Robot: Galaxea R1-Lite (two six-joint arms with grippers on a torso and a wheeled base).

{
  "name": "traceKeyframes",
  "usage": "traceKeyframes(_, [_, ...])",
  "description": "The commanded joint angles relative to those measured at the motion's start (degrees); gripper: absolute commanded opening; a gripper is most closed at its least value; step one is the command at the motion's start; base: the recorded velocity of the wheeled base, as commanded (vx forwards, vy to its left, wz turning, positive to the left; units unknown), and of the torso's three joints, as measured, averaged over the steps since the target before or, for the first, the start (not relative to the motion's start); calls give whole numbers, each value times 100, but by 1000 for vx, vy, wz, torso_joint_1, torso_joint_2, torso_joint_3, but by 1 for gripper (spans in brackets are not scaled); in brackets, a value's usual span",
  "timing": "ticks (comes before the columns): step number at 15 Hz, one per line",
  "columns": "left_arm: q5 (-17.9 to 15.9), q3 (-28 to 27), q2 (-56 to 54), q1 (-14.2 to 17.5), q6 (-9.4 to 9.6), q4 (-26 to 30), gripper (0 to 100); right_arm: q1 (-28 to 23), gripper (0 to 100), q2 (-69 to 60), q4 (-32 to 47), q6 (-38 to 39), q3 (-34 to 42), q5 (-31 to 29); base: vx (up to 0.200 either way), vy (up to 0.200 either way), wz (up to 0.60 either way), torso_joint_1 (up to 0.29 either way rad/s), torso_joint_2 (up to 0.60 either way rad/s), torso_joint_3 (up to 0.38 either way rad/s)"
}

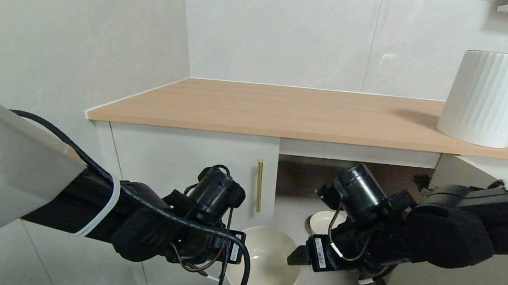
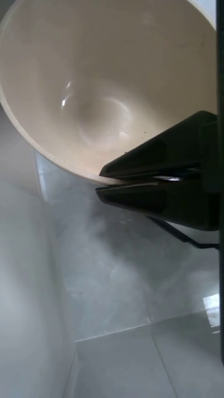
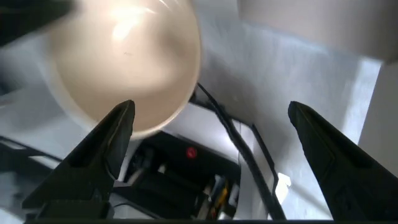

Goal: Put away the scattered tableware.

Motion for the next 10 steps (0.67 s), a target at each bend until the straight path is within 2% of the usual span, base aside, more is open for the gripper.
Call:
traceKeyframes(1, [10,20,-114,-21,1,1,0,32,100,607,-36,25,-175,-139,0,0,0,0,0,0])
traceKeyframes(7, [10,20,-96,-91,-8,1,0,32,100,686,-176,86,-193,-218,0,0,0,0,0,0])
traceKeyframes(8, [10,29,-96,-91,-8,1,0,32,0,695,-176,86,-202,-218,0,0,0,0,0,0])
traceKeyframes(10, [10,29,-88,-109,-8,1,0,32,0,669,-185,95,-202,-218,0,0,0,0,0,0])
